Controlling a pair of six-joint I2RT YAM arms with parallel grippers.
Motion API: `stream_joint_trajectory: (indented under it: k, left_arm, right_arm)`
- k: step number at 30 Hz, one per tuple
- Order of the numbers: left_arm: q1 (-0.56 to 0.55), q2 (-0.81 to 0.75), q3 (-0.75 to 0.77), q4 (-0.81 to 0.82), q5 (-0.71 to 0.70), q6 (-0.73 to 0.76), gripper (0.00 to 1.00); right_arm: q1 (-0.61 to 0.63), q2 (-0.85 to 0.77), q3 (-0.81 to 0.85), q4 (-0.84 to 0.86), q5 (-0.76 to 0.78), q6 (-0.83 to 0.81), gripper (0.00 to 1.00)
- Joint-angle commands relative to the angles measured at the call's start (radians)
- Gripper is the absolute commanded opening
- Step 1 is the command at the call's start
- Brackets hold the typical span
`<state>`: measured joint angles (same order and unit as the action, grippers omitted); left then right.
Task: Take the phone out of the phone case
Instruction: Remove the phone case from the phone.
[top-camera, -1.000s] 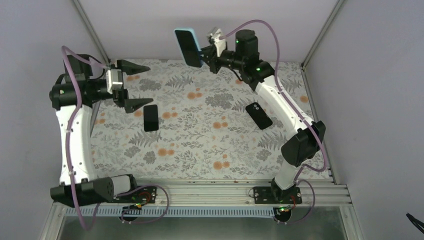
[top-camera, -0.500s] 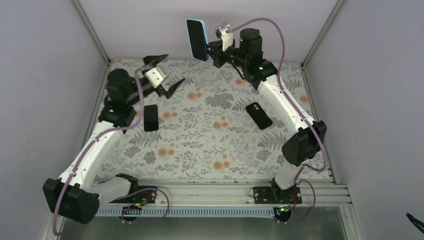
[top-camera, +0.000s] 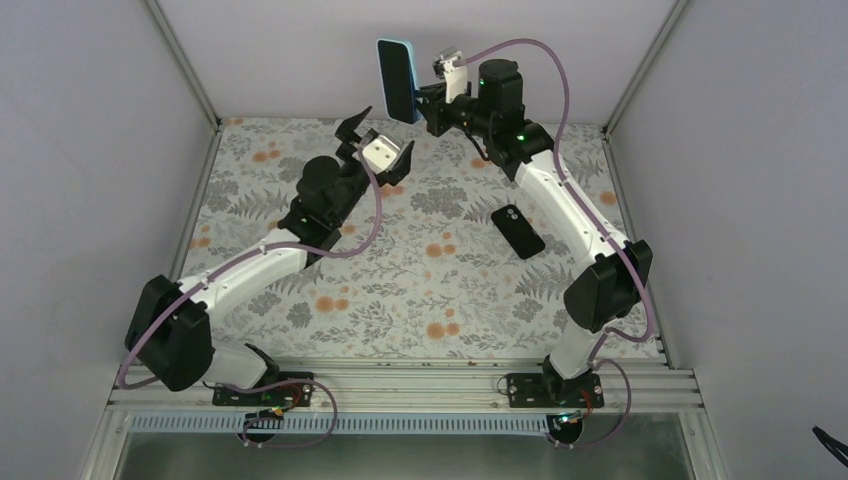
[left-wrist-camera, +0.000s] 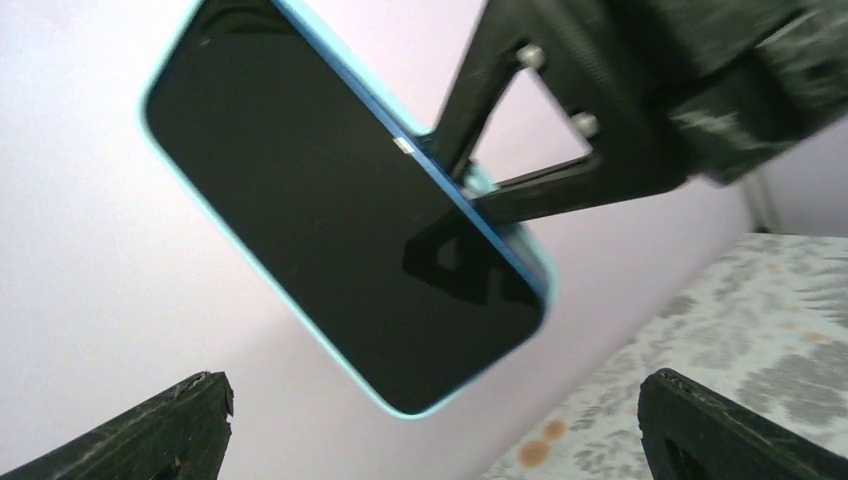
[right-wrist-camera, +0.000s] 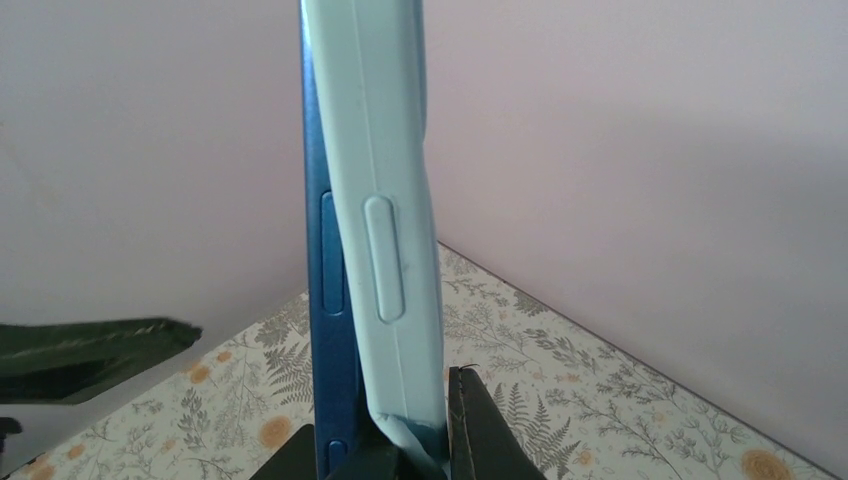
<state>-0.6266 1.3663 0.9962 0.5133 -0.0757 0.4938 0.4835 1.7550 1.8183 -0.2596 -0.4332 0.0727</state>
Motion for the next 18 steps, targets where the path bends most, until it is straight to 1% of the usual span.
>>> stream_joint_trajectory:
  k: [1,7,13,18]
  left_arm:
    - [-0.014,0.049,0.011,0.181,-0.193,0.038,1.0]
    - [-0.021,0.13,0.048,0.204,-0.187,0.039,1.0]
    - [-0.021,0.15,0.053,0.241,-0.203,0.025,1.0]
    - [-0.023,0.153,0.065,0.238,-0.208,0.025,1.0]
  right_arm:
    - [0.004,-0.005,0.016,0.092,-0.012,0.031,0.03]
    - [0.003,0.015,0.035,0.088,-0.025,0.036,0.03]
    - [0.003,0.017,0.038,0.086,-0.031,0.034,0.03]
    - [0.003,0.027,0.045,0.085,-0.042,0.032,0.03]
